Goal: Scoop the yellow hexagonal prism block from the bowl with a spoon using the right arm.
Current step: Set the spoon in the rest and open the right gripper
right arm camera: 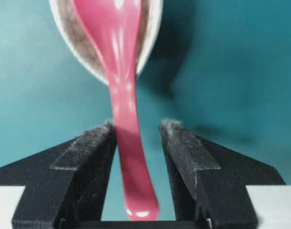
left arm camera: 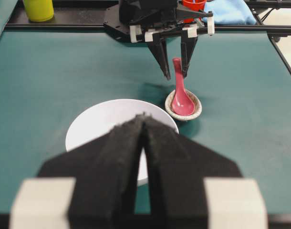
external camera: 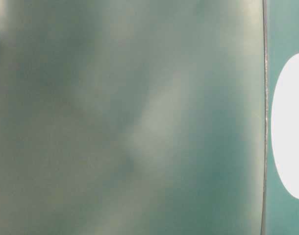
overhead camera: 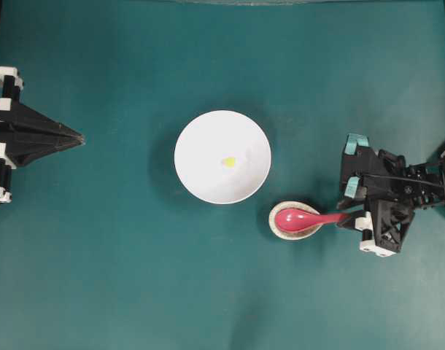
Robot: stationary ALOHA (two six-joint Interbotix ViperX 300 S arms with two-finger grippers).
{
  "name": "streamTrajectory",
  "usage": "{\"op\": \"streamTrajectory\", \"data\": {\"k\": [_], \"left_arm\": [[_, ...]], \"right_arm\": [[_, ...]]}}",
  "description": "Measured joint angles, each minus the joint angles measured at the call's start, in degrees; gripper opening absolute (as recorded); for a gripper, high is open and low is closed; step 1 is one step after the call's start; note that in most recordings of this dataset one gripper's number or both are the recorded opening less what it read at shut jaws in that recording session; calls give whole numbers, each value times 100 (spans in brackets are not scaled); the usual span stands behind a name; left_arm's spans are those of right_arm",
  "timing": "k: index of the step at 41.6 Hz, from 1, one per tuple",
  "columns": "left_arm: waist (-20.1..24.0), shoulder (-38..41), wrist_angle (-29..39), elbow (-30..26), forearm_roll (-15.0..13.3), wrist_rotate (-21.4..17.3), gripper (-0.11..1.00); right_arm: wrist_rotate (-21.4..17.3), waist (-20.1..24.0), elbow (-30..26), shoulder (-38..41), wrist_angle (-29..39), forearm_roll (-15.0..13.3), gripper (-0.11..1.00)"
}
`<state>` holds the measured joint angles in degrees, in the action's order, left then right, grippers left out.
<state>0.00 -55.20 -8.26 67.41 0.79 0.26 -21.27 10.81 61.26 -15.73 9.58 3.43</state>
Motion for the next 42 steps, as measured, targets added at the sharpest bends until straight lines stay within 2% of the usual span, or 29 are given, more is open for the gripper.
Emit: {"op": "streamTrajectory", "data": {"k": [7, 13, 17, 24, 30, 35, 42], "left_arm": [[0, 0, 0, 0, 0, 0, 3], [0, 0, 0, 0, 0, 0, 3], [0, -9, 0, 0, 9, 0, 3], [0, 0, 0, 0, 0, 0, 4], [0, 0, 0, 0, 0, 0, 4], [0, 9, 0, 0, 0, 0, 3], [0, 9, 0, 0, 0, 0, 3]], "right_arm": [[0, -88, -44, -79, 0, -527, 48], [0, -132, -44, -167, 0, -817, 49], [-9, -149, -53, -255, 9, -853, 51], [0, -149, -53, -466, 18, -870, 62], [0, -149, -44, -624, -53, -861, 65], [-9, -149, -44, -677, -545, -861, 64], [18, -149, 158, -809, -1731, -879, 63]]}}
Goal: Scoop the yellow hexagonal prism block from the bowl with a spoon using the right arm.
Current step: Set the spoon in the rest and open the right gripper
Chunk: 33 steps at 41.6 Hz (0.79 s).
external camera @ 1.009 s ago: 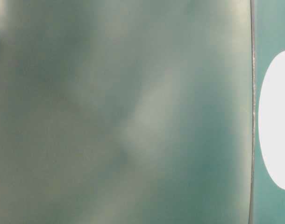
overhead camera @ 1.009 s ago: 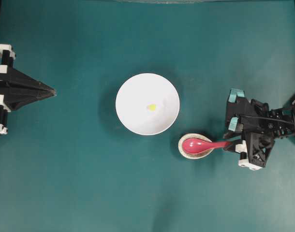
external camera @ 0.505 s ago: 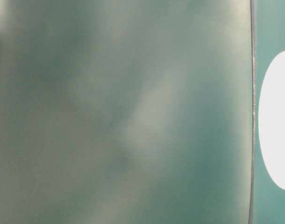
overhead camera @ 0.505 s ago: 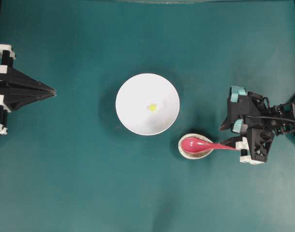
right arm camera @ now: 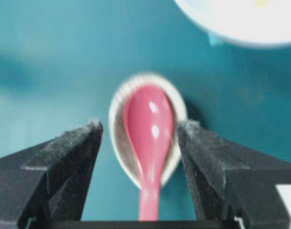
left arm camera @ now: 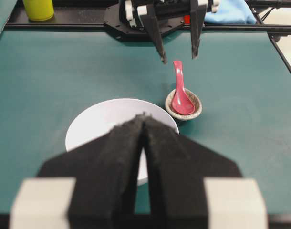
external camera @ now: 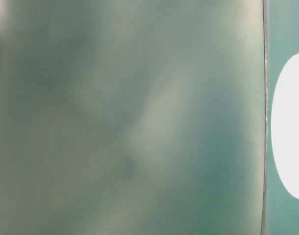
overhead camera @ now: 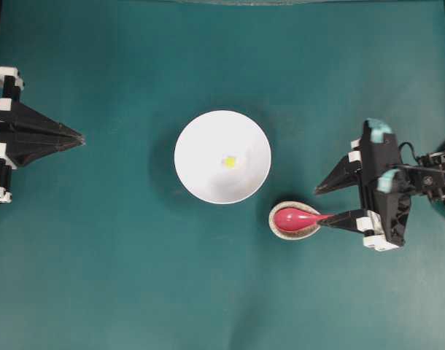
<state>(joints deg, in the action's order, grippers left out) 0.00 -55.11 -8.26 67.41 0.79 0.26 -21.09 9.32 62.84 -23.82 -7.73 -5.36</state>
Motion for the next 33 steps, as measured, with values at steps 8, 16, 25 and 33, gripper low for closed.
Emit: {"op": "streamTrajectory", "data": {"k": [8, 16, 25, 33], "left_arm": [[0, 9, -9, 0, 0, 0, 3], [0, 9, -35, 0, 0, 0, 3], [0, 18, -44, 0, 0, 0, 3], [0, 18, -44, 0, 9, 0, 3]], "right_arm": [[26, 0, 554, -88, -1406, 0, 63], [79, 0, 1125, -18, -2856, 114, 63], [211, 0, 1538, 308, -3814, 334, 63], [378, 44, 1714, 861, -4535, 738, 63]]}}
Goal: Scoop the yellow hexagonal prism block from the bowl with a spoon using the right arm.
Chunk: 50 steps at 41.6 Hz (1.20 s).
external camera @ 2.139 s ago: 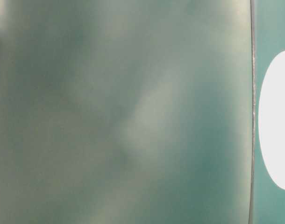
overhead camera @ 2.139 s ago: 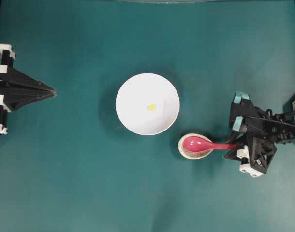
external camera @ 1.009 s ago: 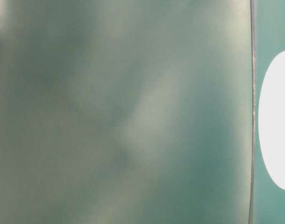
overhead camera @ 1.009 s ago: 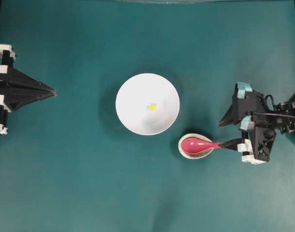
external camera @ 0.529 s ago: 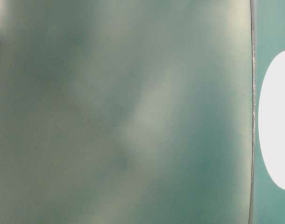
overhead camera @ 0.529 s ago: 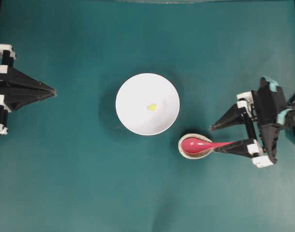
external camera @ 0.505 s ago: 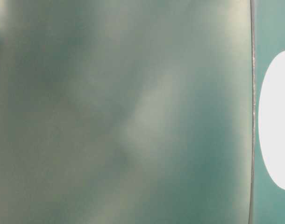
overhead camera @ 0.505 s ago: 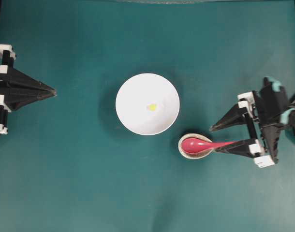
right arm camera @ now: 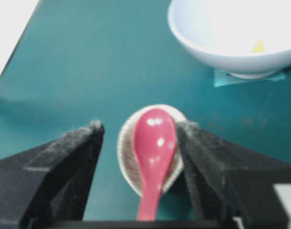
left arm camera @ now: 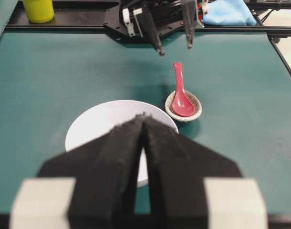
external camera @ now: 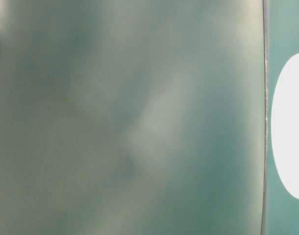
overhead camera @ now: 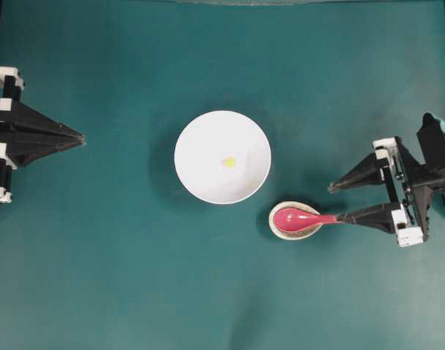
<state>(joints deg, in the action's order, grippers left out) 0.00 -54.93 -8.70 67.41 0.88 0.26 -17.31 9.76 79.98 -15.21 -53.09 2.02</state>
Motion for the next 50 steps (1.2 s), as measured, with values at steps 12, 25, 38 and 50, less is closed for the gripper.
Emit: {"op": "streamTrajectory", "data": {"k": [12, 25, 38, 50], "left_arm": [[0, 18, 0, 0, -9, 0, 4], [0, 70, 0, 0, -9, 0, 3], [0, 79, 9, 0, 0, 0, 3], [0, 79, 9, 0, -9, 0, 3]], "right_arm": [[176, 712, 79, 1336, -1371, 967, 63], [246, 1793, 26, 2479, -2268, 2312, 63], [589, 2162, -88, 2602, -2074, 2514, 61], [835, 2162, -105, 2610, -1907, 2637, 60]]}}
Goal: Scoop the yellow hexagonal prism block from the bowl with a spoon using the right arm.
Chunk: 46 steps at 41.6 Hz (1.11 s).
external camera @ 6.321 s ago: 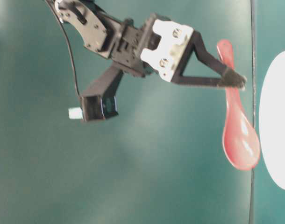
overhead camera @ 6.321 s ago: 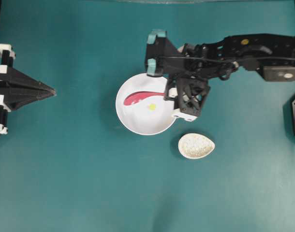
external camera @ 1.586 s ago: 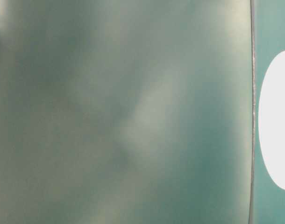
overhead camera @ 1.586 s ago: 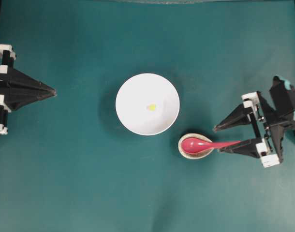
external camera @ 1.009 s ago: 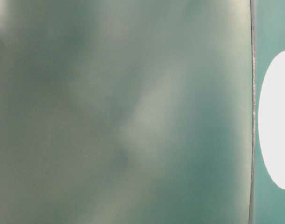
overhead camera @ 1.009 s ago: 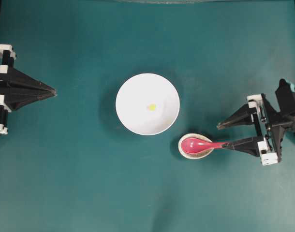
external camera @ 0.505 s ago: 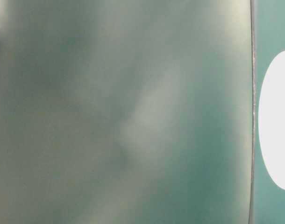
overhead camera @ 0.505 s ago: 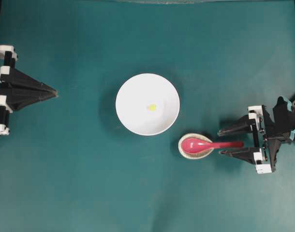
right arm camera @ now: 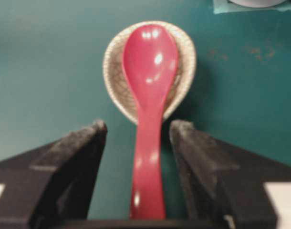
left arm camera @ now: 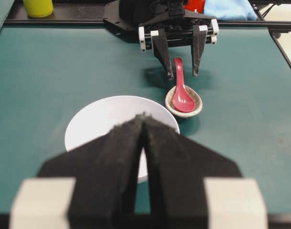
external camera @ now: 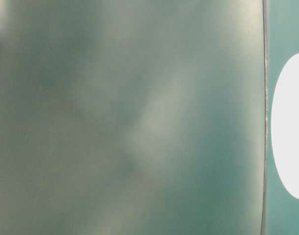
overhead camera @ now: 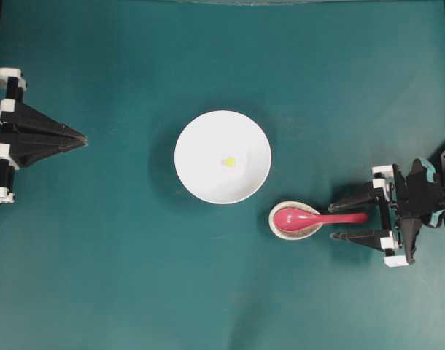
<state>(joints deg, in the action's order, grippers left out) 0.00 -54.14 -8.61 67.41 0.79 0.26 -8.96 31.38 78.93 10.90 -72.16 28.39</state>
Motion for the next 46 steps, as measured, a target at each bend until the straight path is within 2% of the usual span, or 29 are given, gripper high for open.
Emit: {"op": "streamTrajectory", "data": {"k": [27, 46], "left_arm": [[0, 0, -9, 0, 0, 0, 4], [0, 0, -9, 0, 0, 0, 3]], "right_arm": [[44, 9, -132, 105, 193, 114, 59], [44, 9, -132, 114, 149, 158, 53]]}}
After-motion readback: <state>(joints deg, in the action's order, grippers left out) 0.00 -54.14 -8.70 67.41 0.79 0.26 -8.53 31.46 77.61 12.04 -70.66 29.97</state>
